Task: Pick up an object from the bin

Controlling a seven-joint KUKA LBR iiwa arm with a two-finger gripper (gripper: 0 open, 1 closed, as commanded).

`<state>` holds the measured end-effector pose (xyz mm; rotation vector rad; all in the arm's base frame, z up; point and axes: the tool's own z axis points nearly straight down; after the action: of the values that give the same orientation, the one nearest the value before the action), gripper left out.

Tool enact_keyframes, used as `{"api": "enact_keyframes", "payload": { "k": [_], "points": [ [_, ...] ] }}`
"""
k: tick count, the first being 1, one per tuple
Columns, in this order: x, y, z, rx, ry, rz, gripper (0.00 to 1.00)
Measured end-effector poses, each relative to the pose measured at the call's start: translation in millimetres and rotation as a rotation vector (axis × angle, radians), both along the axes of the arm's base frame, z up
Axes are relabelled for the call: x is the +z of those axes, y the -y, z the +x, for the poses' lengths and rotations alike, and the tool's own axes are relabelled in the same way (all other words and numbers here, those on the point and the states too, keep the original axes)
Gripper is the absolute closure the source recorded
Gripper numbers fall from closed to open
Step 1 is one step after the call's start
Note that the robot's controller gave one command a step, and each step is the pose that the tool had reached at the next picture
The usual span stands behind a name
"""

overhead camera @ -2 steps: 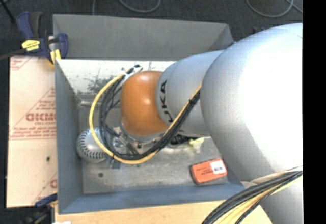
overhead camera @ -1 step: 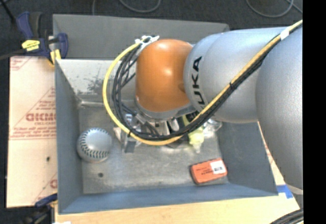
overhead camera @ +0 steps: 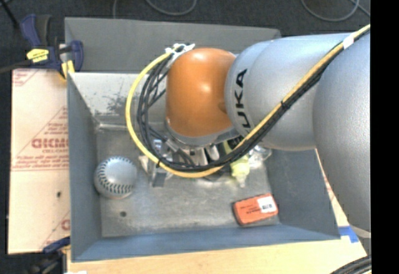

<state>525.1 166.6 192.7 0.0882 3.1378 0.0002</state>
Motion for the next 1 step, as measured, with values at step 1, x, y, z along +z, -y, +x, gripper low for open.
{"api": "enact_keyframes", "payload": {
  "k": [1],
  "points": [
    [-26.5, 9.9, 11.9, 0.031, 0.004, 0.0, 1.0]
  ]
}}
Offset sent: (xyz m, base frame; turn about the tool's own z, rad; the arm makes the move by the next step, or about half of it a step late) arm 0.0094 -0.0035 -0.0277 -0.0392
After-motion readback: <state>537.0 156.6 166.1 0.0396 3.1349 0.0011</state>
